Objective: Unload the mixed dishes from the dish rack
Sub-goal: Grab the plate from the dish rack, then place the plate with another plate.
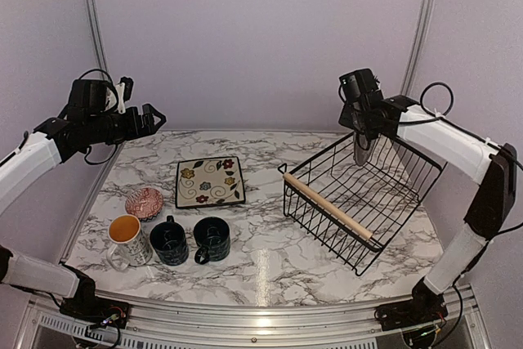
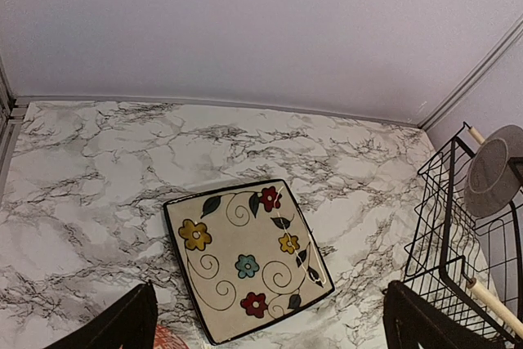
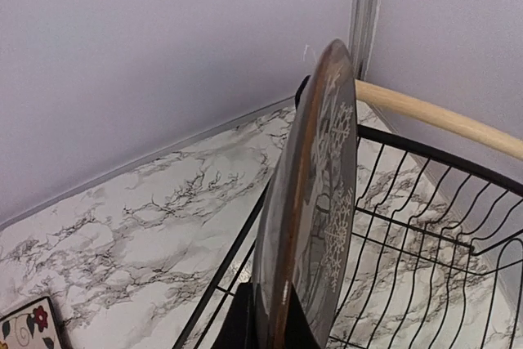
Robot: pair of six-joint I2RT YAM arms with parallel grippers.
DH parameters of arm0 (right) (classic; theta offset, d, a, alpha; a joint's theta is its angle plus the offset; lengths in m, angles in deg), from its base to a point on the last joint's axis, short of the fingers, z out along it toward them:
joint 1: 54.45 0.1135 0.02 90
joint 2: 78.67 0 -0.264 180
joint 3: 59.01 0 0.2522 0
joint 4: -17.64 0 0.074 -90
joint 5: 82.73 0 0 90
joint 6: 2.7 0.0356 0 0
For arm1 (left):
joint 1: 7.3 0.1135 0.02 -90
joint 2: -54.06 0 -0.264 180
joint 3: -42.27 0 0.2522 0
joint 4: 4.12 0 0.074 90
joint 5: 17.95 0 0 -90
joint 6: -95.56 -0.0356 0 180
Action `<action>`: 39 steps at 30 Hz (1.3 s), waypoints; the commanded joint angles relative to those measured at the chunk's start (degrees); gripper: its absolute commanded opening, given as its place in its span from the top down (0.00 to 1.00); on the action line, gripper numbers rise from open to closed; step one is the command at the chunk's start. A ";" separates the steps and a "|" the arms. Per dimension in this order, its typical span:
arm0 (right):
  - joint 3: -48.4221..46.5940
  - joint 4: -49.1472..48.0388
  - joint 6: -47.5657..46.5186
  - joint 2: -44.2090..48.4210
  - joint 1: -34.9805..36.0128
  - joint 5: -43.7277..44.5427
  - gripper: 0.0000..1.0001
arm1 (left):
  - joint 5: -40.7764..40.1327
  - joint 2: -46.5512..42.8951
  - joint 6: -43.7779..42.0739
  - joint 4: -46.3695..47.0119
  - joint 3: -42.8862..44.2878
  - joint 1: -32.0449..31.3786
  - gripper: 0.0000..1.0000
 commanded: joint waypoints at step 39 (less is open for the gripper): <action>-24.83 -21.60 -87.16 -29.52 29.43 -27.86 1.00 | -13.48 -4.42 3.00 2.80 -4.03 5.51 0.02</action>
